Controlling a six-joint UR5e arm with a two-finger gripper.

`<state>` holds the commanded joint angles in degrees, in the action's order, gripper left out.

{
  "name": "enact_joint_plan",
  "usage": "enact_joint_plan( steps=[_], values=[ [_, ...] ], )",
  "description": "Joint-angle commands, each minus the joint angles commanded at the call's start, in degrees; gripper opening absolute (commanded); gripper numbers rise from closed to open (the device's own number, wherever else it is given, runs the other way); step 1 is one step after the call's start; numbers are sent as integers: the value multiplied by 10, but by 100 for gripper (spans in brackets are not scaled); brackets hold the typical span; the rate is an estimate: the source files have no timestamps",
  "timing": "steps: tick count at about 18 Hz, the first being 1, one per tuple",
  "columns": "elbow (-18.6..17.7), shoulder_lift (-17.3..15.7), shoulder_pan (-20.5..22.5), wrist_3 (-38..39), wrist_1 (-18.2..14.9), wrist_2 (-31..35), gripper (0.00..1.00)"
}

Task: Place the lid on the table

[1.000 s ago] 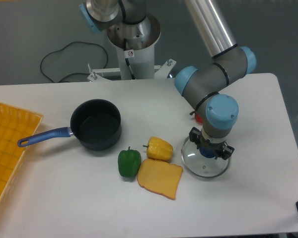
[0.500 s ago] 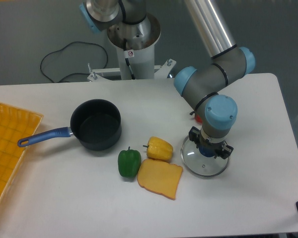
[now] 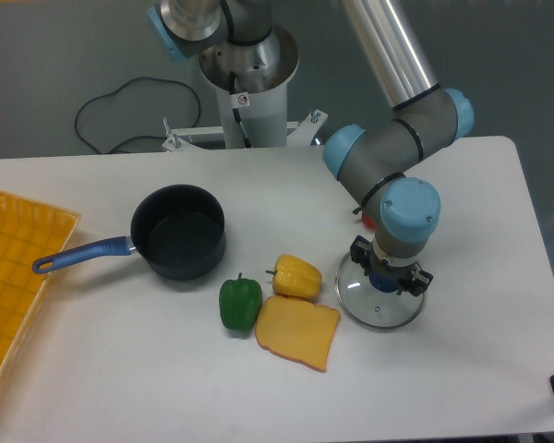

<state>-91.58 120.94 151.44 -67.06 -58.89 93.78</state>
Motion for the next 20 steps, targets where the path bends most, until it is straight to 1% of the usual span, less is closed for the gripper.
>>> enact_joint_plan(
  steps=[20],
  values=[
    [-1, 2, -2, 1, 1, 0, 52]
  ],
)
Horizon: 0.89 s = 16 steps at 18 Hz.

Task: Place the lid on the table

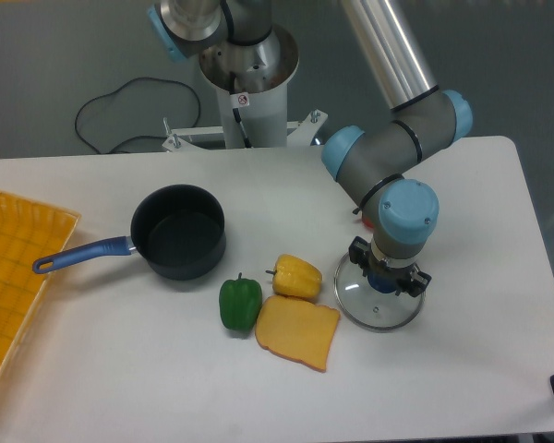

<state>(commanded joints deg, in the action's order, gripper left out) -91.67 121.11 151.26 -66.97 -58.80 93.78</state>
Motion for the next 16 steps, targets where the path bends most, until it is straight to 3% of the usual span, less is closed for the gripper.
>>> enact_joint_plan(
  steps=[16],
  values=[
    [-10, 3, -1, -1, 20, 0, 56]
  ],
)
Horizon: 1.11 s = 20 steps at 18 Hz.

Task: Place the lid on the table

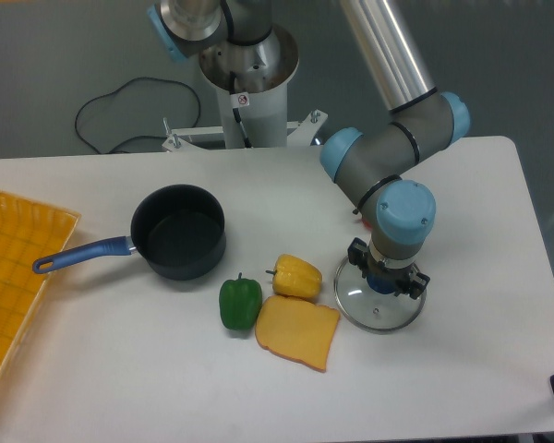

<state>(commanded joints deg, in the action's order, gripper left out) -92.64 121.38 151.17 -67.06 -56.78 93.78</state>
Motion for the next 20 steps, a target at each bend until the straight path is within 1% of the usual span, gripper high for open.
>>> enact_joint_plan(
  steps=[2, 4, 5, 7, 9, 10, 12, 13, 14, 20],
  values=[
    [0, 0, 0, 0, 0, 0, 58],
    [0, 0, 0, 0, 0, 0, 67],
    [0, 0, 0, 0, 0, 0, 69],
    [0, 0, 0, 0, 0, 0, 84],
    [0, 0, 0, 0, 0, 0, 87],
    [0, 0, 0, 0, 0, 0, 92],
    [1, 0, 0, 0, 1, 0, 93],
    [3, 0, 0, 0, 0, 0, 95],
    [3, 0, 0, 0, 0, 0, 100],
    [14, -4, -1, -1, -1, -1, 100]
  ],
)
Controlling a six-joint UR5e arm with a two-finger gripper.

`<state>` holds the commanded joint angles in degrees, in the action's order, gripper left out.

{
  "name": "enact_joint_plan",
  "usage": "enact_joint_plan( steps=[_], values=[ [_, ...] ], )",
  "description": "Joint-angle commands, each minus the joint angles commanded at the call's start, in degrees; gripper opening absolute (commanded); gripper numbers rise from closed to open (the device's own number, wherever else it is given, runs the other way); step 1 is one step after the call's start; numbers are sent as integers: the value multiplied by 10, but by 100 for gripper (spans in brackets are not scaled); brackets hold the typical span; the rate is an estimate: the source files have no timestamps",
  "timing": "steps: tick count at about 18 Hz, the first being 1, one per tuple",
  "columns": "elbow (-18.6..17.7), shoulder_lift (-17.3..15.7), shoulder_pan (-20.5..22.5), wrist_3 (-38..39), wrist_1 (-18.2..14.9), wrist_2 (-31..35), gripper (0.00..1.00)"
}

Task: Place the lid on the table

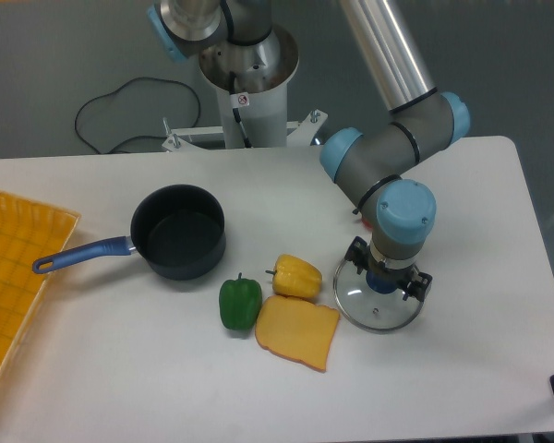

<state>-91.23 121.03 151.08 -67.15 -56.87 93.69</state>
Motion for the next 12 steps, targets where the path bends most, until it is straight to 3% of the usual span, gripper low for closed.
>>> enact_joint_plan(
  steps=[6, 12],
  values=[
    [39, -4, -16, -10, -4, -2, 100],
    [32, -34, -38, -40, -7, -3, 100]
  ],
)
